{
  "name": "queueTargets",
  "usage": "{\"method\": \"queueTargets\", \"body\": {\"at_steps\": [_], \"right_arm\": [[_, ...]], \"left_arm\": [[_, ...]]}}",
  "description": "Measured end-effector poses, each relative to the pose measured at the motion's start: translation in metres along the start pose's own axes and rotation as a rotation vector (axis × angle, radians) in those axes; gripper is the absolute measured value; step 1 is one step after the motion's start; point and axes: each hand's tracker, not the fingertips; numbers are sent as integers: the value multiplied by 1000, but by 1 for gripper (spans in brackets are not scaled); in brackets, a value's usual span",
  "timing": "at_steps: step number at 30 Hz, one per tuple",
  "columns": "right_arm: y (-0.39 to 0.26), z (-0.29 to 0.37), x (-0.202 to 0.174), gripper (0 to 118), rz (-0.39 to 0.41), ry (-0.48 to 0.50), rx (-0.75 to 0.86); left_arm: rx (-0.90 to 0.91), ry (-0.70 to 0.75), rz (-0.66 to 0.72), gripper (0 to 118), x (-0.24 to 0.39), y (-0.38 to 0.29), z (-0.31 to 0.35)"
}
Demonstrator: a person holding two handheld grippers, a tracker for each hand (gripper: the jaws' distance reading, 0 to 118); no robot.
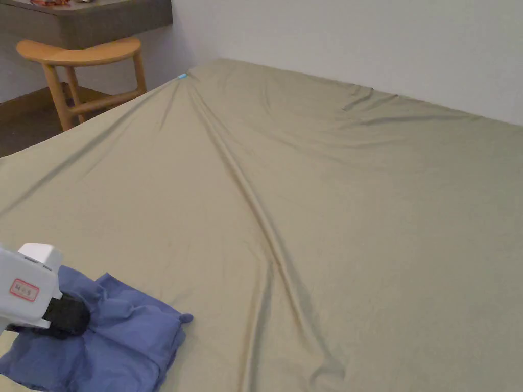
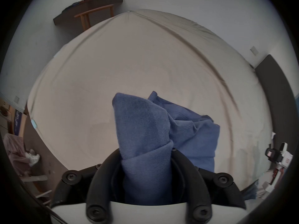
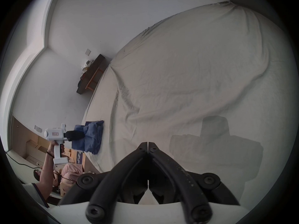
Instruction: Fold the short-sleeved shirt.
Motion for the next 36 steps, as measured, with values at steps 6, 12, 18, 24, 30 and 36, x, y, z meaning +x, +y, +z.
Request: {"method": "queueTargets", "body": {"at_steps": [6, 12, 18, 24, 30, 36], "right_arm": [[-4, -6, -10, 1, 23, 3, -20], [-6, 0, -13, 1, 37, 28, -1], [-1, 20, -15, 1, 82, 45, 73], [13, 69, -8, 1, 140, -28, 297], [22, 157, -5, 1, 296, -307, 663], [5, 232, -15, 1, 352, -448, 886]], "left_arm": [[-16, 78, -1, 50, -9, 1, -36], [114, 154, 102, 66, -23, -25, -20], [330, 221, 94, 0, -9, -47, 69], [702, -7, 37, 0, 62, -58, 156], [1040, -110, 9, 0, 181, -74, 194], [1042, -203, -34, 0, 258, -82, 174]]}}
